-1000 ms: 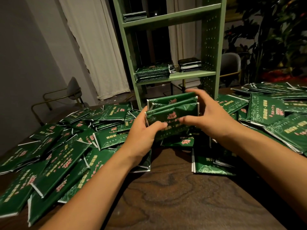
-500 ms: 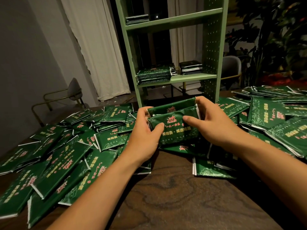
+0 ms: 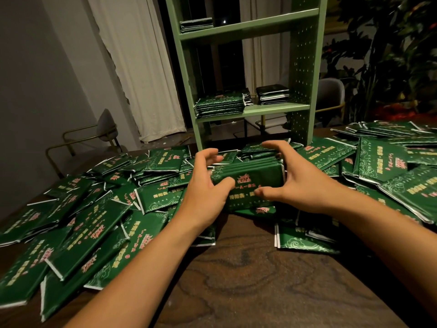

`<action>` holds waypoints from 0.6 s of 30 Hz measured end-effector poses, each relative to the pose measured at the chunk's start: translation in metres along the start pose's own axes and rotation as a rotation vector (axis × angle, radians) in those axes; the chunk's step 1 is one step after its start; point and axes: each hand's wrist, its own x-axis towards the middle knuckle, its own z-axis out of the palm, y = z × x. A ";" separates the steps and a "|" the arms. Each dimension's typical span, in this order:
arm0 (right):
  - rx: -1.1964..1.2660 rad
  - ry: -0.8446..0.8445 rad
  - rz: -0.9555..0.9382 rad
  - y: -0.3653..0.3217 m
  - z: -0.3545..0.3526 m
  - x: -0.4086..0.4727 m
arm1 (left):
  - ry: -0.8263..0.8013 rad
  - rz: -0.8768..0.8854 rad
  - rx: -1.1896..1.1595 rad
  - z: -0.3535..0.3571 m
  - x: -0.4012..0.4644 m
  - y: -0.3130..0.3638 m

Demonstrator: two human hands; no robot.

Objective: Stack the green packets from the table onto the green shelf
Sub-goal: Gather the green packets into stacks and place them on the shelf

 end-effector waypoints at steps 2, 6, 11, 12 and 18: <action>0.015 0.027 -0.019 0.000 0.001 0.000 | -0.014 -0.002 0.040 0.000 -0.001 0.000; 0.011 -0.073 -0.022 0.000 0.007 -0.003 | -0.127 0.015 0.176 0.001 -0.001 -0.003; -0.083 -0.051 -0.024 -0.002 0.004 -0.004 | -0.137 0.018 0.241 -0.003 0.001 -0.009; -0.034 -0.029 -0.021 -0.003 0.003 -0.004 | -0.108 0.017 0.196 -0.003 0.002 -0.008; 0.295 0.099 0.058 -0.005 -0.004 -0.001 | -0.038 -0.100 -0.174 -0.005 0.010 0.002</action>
